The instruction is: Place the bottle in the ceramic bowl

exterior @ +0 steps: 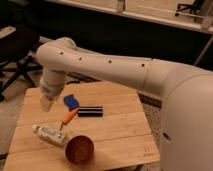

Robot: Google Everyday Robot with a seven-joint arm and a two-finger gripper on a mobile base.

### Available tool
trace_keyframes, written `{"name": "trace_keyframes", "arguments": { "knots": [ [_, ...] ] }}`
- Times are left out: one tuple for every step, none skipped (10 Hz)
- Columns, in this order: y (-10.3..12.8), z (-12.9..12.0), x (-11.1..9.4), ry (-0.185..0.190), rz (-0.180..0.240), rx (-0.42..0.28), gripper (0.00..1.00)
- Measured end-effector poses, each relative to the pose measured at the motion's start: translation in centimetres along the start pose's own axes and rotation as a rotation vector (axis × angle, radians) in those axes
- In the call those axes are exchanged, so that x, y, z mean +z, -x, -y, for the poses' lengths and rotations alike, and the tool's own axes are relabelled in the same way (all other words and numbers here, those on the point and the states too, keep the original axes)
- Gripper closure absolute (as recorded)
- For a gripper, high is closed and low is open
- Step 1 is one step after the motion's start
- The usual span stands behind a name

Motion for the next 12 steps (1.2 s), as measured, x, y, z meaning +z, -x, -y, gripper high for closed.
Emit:
{"name": "trace_keyframes", "arguments": {
  "knots": [
    [-1.1,1.0,1.6,0.022,0.031,-0.068,0.27],
    [-1.8,1.9,3.6,0.053,0.078,-0.142,0.27],
    [-2.2,2.3,5.1,0.078,0.117,-0.184,0.27],
    [-2.2,2.5,6.3,0.100,0.151,-0.203,0.27],
    [-1.9,2.5,7.6,0.126,0.192,-0.208,0.27],
    [-1.0,2.1,8.6,0.147,0.236,-0.188,0.27],
    [0.0,1.8,9.8,0.161,0.277,-0.160,0.27],
    [0.8,1.8,11.0,0.162,0.307,-0.137,0.27],
    [1.7,2.2,12.5,0.154,0.337,-0.111,0.27],
    [2.3,2.8,14.2,0.136,0.359,-0.078,0.27],
    [2.6,3.3,15.7,0.116,0.364,-0.041,0.27],
    [2.4,3.6,17.2,0.093,0.355,0.004,0.27]
  ]
}}
